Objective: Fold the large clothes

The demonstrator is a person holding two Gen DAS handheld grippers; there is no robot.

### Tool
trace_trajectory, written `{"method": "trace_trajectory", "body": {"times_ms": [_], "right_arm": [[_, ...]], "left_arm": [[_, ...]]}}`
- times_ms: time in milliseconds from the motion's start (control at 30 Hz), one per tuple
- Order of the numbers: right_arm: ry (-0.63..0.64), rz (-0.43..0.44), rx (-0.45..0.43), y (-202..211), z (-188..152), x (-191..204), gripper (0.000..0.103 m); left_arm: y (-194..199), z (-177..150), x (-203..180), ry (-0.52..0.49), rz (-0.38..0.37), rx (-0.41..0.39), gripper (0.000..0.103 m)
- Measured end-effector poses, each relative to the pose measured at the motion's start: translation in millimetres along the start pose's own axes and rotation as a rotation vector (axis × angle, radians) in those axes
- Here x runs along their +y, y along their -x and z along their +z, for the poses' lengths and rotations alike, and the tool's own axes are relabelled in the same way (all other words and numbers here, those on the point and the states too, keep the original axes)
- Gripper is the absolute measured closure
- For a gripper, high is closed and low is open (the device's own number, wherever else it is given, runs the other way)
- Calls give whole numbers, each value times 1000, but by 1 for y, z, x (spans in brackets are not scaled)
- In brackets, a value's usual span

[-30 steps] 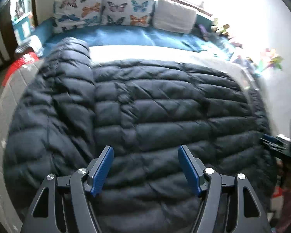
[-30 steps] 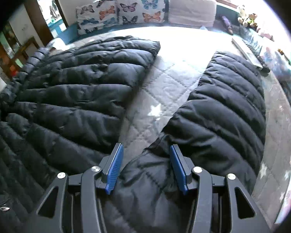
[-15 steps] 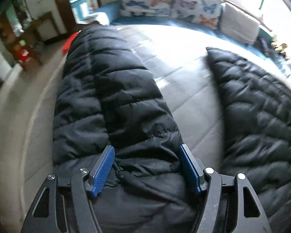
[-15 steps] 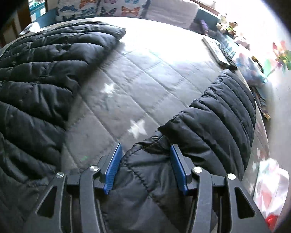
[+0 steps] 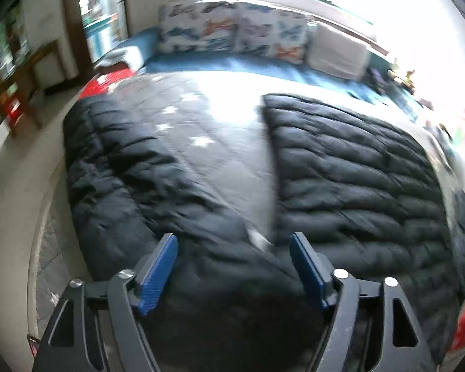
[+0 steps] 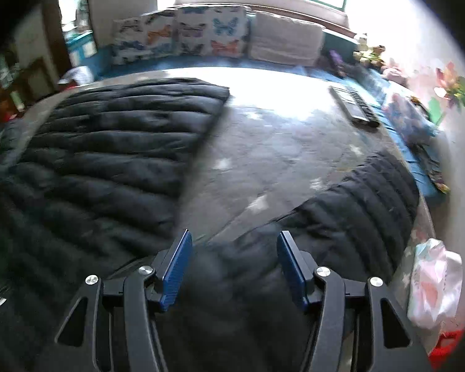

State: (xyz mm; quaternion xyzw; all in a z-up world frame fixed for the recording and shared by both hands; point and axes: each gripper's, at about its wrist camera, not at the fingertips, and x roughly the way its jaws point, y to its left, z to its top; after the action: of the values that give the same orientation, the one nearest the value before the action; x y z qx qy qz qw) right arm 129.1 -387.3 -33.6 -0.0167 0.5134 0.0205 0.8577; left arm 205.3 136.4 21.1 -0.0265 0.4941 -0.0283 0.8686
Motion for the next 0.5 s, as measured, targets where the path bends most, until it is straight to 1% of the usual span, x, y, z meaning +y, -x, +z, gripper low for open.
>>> {"method": "trace_trajectory", "body": {"times_ms": [33, 67, 100, 167, 267, 333, 367, 433, 467, 500], "right_arm": [[20, 24, 2, 5, -4, 7, 41], [56, 49, 0, 12, -10, 18, 41], [84, 63, 0, 15, -15, 26, 41], [169, 104, 4, 25, -27, 52, 41], [287, 173, 7, 39, -44, 89, 41], [371, 233, 6, 49, -56, 116, 41], [401, 260, 0, 53, -60, 126, 41], [461, 311, -10, 62, -70, 147, 41], [488, 336, -18, 65, -76, 157, 41], [506, 358, -16, 65, -81, 165, 41]], "left_arm": [[4, -5, -10, -31, -15, -1, 23], [13, -18, -26, -85, -34, -1, 23], [17, -26, -35, -117, -44, -2, 23], [24, -46, -59, -180, -73, 7, 23], [36, -82, -105, -301, -143, 20, 23], [43, -99, -123, -358, -166, 16, 23], [53, -113, -135, -394, -201, 4, 23], [65, -129, -147, -416, -261, 5, 23], [75, -140, -155, -426, -324, 4, 23], [80, -149, -160, -438, -356, 9, 23]]}}
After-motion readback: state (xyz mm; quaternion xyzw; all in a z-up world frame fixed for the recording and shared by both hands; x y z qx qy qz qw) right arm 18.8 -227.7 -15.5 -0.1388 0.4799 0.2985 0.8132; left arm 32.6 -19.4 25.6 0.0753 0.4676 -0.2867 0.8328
